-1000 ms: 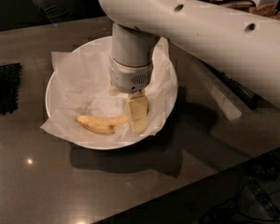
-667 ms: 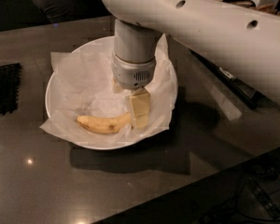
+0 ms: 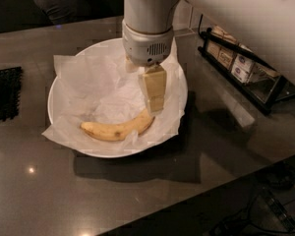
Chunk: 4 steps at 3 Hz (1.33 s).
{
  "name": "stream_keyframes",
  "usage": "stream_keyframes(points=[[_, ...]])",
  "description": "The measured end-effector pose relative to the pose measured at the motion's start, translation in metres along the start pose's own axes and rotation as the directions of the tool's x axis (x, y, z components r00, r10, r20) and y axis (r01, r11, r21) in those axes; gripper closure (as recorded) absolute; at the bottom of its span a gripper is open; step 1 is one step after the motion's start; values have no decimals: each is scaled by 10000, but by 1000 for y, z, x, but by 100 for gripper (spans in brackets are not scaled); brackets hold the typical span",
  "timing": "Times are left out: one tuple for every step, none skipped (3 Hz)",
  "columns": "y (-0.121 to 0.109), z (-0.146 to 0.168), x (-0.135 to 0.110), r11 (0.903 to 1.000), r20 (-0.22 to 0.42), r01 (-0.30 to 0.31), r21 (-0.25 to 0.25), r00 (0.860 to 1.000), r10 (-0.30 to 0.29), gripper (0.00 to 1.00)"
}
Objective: Pick banana from white bowl
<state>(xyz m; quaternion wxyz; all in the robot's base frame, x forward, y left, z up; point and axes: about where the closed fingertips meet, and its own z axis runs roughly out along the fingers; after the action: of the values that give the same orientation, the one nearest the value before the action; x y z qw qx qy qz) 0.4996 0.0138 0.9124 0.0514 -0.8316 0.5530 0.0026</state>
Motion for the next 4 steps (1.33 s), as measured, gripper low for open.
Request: stream_keyframes(points=[[-8,-3,7,9996,94,-228,194,9997,227,23],[-9,2,7,9991,300,-373,193,9989,367,29],[-3,7,-7,9997,465,-233,36,9987,231,23],[0,19,-25,9996,693,78,-275,9976,-59,24]])
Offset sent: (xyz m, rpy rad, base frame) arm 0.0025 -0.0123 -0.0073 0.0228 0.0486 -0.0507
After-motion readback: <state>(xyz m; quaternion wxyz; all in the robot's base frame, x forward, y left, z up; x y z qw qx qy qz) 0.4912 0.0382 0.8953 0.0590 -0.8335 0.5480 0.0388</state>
